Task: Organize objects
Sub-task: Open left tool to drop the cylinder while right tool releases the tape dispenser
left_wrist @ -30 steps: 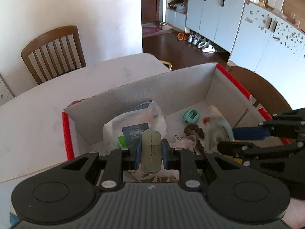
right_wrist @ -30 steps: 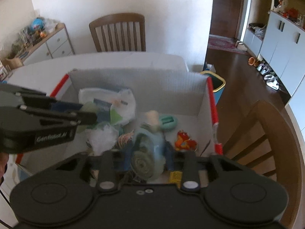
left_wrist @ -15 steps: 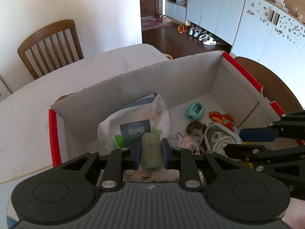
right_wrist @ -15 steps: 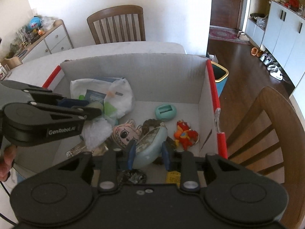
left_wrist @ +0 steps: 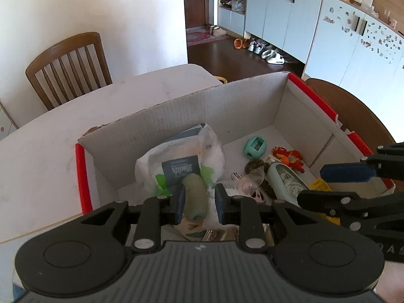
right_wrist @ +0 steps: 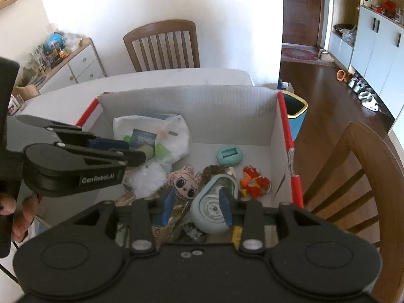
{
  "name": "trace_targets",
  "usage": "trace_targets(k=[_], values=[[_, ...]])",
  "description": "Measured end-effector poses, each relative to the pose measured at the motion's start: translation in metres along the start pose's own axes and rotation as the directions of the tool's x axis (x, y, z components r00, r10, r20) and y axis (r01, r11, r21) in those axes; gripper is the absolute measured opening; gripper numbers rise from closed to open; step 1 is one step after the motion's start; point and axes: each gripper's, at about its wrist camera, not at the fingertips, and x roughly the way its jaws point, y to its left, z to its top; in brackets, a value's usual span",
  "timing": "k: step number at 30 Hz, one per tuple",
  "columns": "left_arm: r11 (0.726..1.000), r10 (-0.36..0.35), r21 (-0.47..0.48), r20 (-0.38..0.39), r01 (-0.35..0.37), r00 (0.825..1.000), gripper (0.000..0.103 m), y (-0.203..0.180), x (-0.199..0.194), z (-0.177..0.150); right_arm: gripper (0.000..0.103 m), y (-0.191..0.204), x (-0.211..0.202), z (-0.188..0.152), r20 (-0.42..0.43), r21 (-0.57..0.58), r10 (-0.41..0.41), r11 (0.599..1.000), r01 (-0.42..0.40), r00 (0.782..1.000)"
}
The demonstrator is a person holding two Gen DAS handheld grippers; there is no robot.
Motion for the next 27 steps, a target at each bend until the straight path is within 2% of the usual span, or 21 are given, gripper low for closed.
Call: trace_targets(k=[3, 11, 12, 15, 16, 23, 25, 27], values=[[1.0, -0.006, 0.006, 0.023, 0.006, 1.0, 0.03, 0.0, -0.01, -0.004, 0.042, 0.002, -0.007, -0.002, 0.02, 0.013, -0.006, 1.0, 0.006, 1.0], [1.0, -0.03, 0.01, 0.081, 0.03, 0.996, 0.031, 0.005, -0.042, -0.011, 0.049, 0.01, -0.032, -0.008, 0.072, 0.029, -0.02, 0.999, 0.018, 0.997], [0.999, -0.033, 0.013, 0.09, 0.032, 0.995, 0.034, 0.006, -0.047, -0.012, 0.051, 0.012, -0.035, -0.009, 0.079, 0.029, -0.022, 0.999, 0.02, 0.997], [0.999, -0.039, 0.02, 0.126, 0.036, 0.991, 0.056, 0.009, -0.062, -0.016, 0.053, 0.019, -0.044, -0.011, 0.099, 0.03, -0.031, 0.999, 0.028, 0.995], [0.999, -0.042, 0.023, 0.141, 0.039, 0.989, 0.059, 0.01, -0.068, -0.018, 0.054, 0.022, -0.047, -0.012, 0.105, 0.03, -0.032, 0.999, 0.029, 0.994], [0.997, -0.074, 0.033, 0.185, 0.069, 0.98, 0.059, 0.021, -0.099, -0.031, 0.062, 0.044, -0.065, -0.019, 0.156, 0.038, -0.044, 0.999, 0.038, 0.987], [0.997, -0.079, 0.036, 0.198, 0.073, 0.977, 0.066, 0.025, -0.108, -0.036, 0.064, 0.05, -0.071, -0.021, 0.171, 0.042, -0.042, 0.998, 0.036, 0.984], [0.996, -0.082, 0.033, 0.21, 0.077, 0.974, 0.069, 0.03, -0.116, -0.04, 0.067, 0.055, -0.075, -0.024, 0.181, 0.043, -0.048, 0.998, 0.041, 0.982]])
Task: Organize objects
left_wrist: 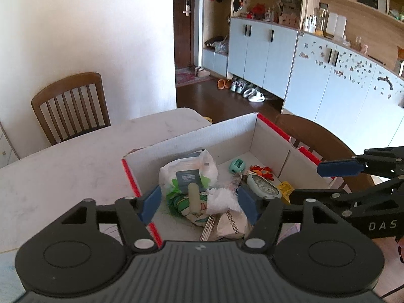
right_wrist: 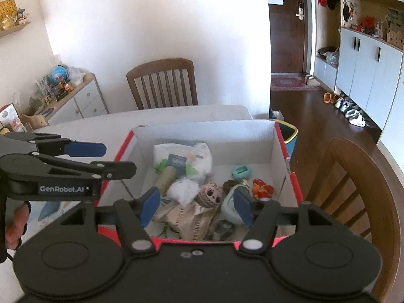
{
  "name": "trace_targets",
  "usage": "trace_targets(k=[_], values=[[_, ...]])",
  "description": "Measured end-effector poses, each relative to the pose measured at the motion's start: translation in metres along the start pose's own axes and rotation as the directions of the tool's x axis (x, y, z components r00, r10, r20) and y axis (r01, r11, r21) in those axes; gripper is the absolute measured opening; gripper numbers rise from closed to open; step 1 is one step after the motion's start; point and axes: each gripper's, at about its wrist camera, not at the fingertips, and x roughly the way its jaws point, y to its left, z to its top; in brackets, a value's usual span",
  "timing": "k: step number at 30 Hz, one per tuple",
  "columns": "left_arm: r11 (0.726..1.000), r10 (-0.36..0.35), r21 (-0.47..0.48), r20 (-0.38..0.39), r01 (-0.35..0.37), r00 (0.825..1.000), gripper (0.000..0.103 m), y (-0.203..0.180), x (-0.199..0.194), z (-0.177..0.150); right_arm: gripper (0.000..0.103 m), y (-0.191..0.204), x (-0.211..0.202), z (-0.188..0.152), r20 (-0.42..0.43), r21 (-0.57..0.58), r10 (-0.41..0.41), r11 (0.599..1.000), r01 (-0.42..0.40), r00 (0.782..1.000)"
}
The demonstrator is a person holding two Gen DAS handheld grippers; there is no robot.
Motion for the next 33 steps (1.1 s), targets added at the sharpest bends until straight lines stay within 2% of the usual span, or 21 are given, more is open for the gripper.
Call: trace_targets(k=[5, 7, 12, 16, 19, 23, 28, 33], values=[[1.0, -0.003, -0.004, 0.013, 0.003, 1.0, 0.075, 0.012, -0.018, -0.009, 0.074, 0.015, -0.011, -0.004, 0.025, 0.003, -0.005, 1.0, 0.005, 1.0], [1.0, -0.002, -0.012, 0.017, 0.002, 1.0, 0.082, 0.018, -0.025, -0.013, 0.077, 0.021, -0.015, -0.006, 0.035, 0.01, -0.004, 1.0, 0.003, 0.999], [1.0, -0.007, -0.025, 0.023, 0.008, 1.0, 0.085, 0.031, -0.04, -0.025, 0.087, 0.038, -0.026, -0.014, 0.063, 0.02, -0.002, 1.0, 0.001, 0.998], [0.999, -0.022, -0.041, 0.019, 0.022, 1.0, 0.097, 0.042, -0.047, -0.035, 0.094, 0.051, -0.034, -0.019, 0.085, 0.015, 0.01, 1.0, -0.011, 0.996], [0.999, -0.03, -0.042, 0.02, 0.031, 0.999, 0.101, 0.05, -0.052, -0.042, 0.097, 0.061, -0.037, -0.024, 0.093, 0.013, 0.012, 1.0, -0.013, 0.996], [0.998, -0.052, -0.037, 0.029, 0.053, 0.998, 0.103, 0.058, -0.06, -0.051, 0.102, 0.075, -0.042, -0.03, 0.108, 0.004, -0.004, 1.0, 0.004, 0.994], [0.998, -0.061, -0.023, 0.032, 0.062, 0.998, 0.103, 0.062, -0.067, -0.061, 0.102, 0.091, -0.046, -0.038, 0.123, -0.018, -0.025, 0.999, 0.027, 0.992], [0.999, -0.049, -0.011, 0.042, 0.05, 0.998, 0.103, 0.065, -0.075, -0.068, 0.102, 0.098, -0.05, -0.045, 0.14, 0.009, -0.028, 1.0, 0.026, 0.99]])
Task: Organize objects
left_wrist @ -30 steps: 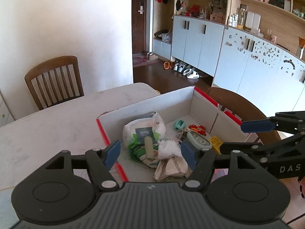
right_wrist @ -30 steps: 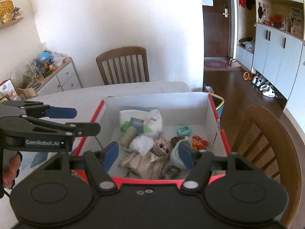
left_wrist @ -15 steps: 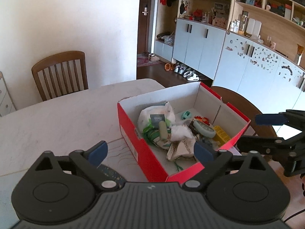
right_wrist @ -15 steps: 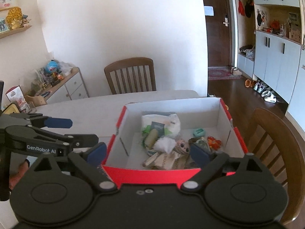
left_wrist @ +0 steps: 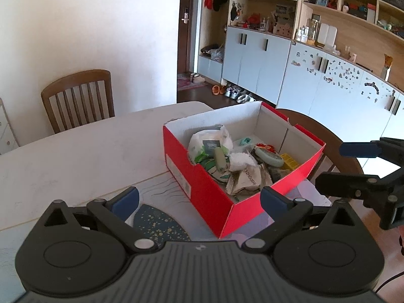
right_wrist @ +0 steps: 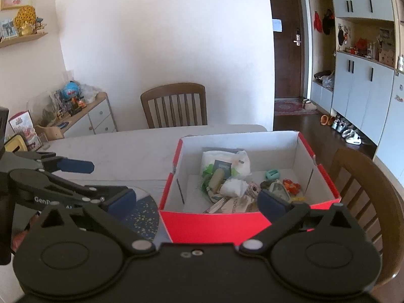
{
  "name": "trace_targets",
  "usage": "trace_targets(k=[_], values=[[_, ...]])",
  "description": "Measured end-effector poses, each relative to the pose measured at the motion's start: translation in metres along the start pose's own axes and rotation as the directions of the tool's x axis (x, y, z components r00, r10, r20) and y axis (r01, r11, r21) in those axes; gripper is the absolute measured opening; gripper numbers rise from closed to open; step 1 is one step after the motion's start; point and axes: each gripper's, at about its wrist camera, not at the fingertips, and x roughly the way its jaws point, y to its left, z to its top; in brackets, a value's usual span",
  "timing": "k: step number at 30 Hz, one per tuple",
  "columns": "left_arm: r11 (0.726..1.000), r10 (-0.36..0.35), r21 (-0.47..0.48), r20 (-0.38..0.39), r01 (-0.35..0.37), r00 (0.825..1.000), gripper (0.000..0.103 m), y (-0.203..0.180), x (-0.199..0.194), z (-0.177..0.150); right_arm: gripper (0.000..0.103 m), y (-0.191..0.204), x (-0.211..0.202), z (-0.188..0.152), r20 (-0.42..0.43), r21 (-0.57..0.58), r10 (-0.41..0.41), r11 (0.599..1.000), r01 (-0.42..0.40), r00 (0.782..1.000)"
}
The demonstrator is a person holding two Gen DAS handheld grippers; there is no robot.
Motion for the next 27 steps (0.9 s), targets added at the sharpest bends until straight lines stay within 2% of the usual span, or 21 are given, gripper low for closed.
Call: trace_targets(k=[11, 27], values=[[0.996, 0.068, 0.063, 0.027, -0.069, 0.997, 0.103, -0.002, -0.014, -0.012, 0.102, 0.01, -0.012, -0.015, 0.018, 0.041, -0.035, 0.999, 0.034, 0.999], [0.997, 0.034, 0.074, 0.016, -0.035, 0.999, 0.103, 0.0, -0.015, -0.016, 0.102, 0.014, -0.018, -0.024, -0.001, 0.057, -0.094, 0.994, 0.094, 0.996]])
